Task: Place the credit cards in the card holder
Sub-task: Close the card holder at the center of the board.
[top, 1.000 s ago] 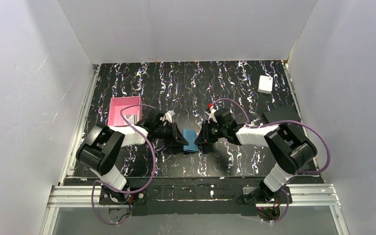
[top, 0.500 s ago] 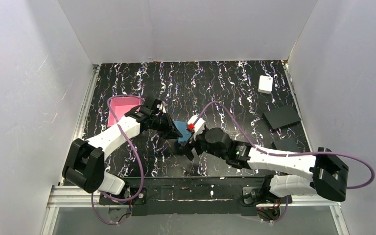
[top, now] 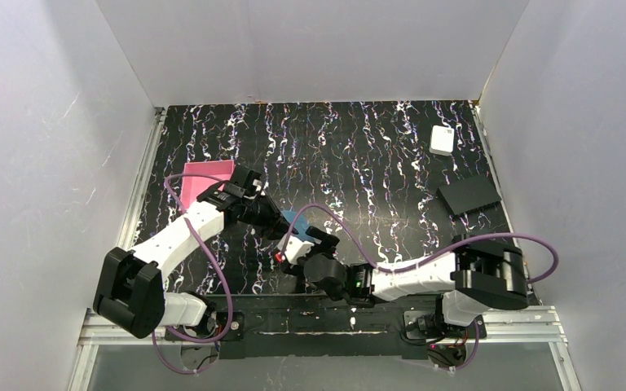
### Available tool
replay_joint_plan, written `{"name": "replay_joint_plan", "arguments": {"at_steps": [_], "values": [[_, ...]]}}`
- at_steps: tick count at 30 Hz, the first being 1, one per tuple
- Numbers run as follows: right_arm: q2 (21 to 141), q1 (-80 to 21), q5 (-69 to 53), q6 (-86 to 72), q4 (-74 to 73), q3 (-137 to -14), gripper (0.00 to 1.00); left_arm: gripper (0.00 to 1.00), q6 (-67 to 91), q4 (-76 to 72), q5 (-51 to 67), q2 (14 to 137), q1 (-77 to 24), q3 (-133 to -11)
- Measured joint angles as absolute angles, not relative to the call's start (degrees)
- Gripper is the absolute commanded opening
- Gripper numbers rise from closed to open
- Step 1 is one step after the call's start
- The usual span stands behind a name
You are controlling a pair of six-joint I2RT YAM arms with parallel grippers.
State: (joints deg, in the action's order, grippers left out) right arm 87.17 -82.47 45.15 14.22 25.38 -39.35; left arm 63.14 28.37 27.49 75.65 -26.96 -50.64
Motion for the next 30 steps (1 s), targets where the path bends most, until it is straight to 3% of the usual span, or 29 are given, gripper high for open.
{"name": "replay_joint_plan", "arguments": {"at_steps": [2,4,7,10,11,12,15,17,19,24,30], "values": [[89.40,-83.22,49.13,15.84,28.22,-39.98,0.81,0.00,63.84,28.60,27.48,75.64,-26.96,-50.01],[91.25,-83.68,51.93,17.09,30.71,-40.50,0.71,0.00,64.29,28.94,27.46,75.61,-26.96,-49.81],[93.35,-84.09,54.79,17.89,33.16,-41.53,0.40,0.00,64.88,29.01,27.46,75.59,-26.96,-49.76],[95.60,-84.33,56.66,17.26,33.64,-43.26,0.17,0.00,65.83,28.29,27.71,75.35,-26.86,-49.78],[96.32,-84.55,57.32,16.85,33.94,-43.65,0.09,0.03,65.90,28.20,27.54,75.11,-26.79,-49.78],[96.76,-84.69,57.81,16.39,34.16,-43.83,0.03,0.14,65.87,28.41,27.20,74.96,-26.79,-49.78],[96.72,-84.71,57.62,13.10,33.52,-43.80,0.01,0.62,65.07,29.04,26.07,74.76,-26.81,-49.92],[95.79,-83.78,56.17,8.49,31.98,-43.17,0.01,0.85,63.62,31.11,24.95,74.37,-26.80,-51.00],[93.58,-81.48,52.64,2.77,29.59,-41.54,0.01,0.97,61.39,33.98,22.07,73.33,-26.75,-53.25],[84.12,-70.89,36.78,-13.37,28.44,-33.97,0.01,0.98,54.08,39.25,10.69,66.80,-26.72,-59.51],[80.21,-52.18,13.91,-33.62,33.86,-25.61,0.01,0.80,45.98,33.38,9.37,56.55,-26.40,-52.19]]}}
